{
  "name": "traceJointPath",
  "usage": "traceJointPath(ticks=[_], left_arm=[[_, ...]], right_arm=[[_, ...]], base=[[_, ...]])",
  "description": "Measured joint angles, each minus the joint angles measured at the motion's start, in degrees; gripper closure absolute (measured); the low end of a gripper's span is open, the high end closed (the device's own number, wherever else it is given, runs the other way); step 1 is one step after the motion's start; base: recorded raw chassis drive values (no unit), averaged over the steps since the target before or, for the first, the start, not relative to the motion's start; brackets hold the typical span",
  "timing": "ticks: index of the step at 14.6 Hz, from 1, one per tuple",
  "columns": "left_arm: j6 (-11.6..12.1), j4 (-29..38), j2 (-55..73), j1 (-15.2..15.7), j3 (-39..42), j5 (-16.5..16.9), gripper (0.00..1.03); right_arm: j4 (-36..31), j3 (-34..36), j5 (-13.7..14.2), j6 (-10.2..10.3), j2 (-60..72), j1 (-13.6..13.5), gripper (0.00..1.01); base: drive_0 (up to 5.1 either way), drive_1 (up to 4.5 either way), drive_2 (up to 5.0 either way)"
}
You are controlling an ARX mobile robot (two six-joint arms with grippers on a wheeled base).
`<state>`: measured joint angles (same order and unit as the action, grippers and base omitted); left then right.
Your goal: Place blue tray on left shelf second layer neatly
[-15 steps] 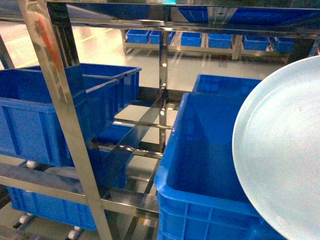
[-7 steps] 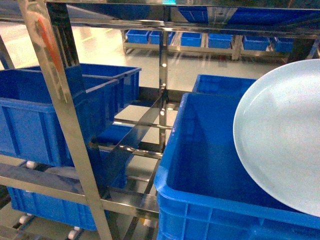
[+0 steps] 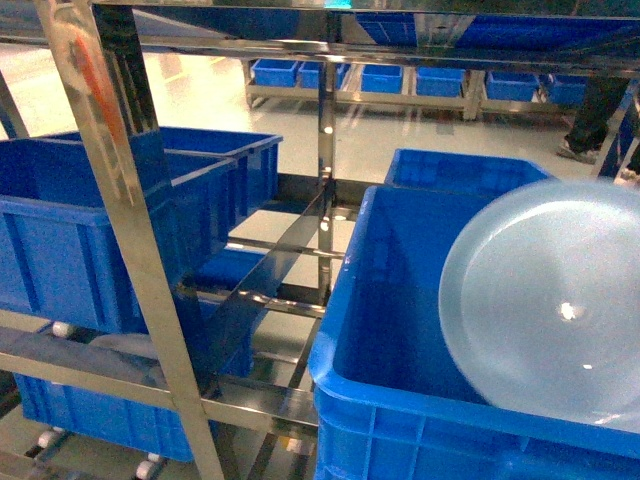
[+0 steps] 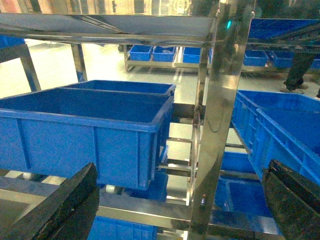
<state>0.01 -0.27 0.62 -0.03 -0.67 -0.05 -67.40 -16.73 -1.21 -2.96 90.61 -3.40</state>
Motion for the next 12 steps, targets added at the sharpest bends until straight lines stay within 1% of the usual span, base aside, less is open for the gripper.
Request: traceJointPath(ticks=[1, 3, 4, 5, 6, 7, 9, 12], left_arm=[[0.0, 0.1, 0.0, 0.0, 0.0, 0.0, 0.05], [0.0, 0.1, 0.0, 0.0, 0.0, 0.0, 0.05], [0.0, 0.1, 0.0, 0.0, 0.0, 0.0, 0.05], [0.0, 0.1, 0.0, 0.0, 0.0, 0.0, 0.05], [0.0, 0.1, 0.0, 0.0, 0.0, 0.0, 0.05], [0.0, 0.1, 0.0, 0.0, 0.0, 0.0, 0.05], [0.0, 0.0, 0.0, 0.0, 0.0, 0.0, 0.05], [0.0, 0.1, 0.0, 0.0, 0.0, 0.0, 0.05]], right_arm=[[-0.4, 0.0, 0.1, 0.0, 0.0, -0.2, 0.67], [-0.3, 0.8, 0.1, 0.4, -0.1, -0.3, 0.42], [0.2, 1.7, -0.1, 0.4, -1.2, -0.3, 0.29], [1.6, 2.7, -0.5, 0.5, -4.1, -0.3, 0.12], [2.4, 3.3, -0.8, 0.6, -6.5, -0.3, 0.02], [3.8, 4.1, -1.3, 0.6, -9.2, -0.4, 0.04], [9.3, 6.6, -2.3, 0.6, -17.3, -0.4, 0.03], [17.2, 9.9, -2.8, 1.0, -28.7, -1.3, 0.03]], base=[[0.0, 0.0, 0.0], [0.0, 0.0, 0.0], [0.0, 0.0, 0.0], [0.0, 0.0, 0.0], [0.0, 0.0, 0.0], [0.0, 0.0, 0.0], [0.0, 0.0, 0.0], [0.0, 0.0, 0.0]])
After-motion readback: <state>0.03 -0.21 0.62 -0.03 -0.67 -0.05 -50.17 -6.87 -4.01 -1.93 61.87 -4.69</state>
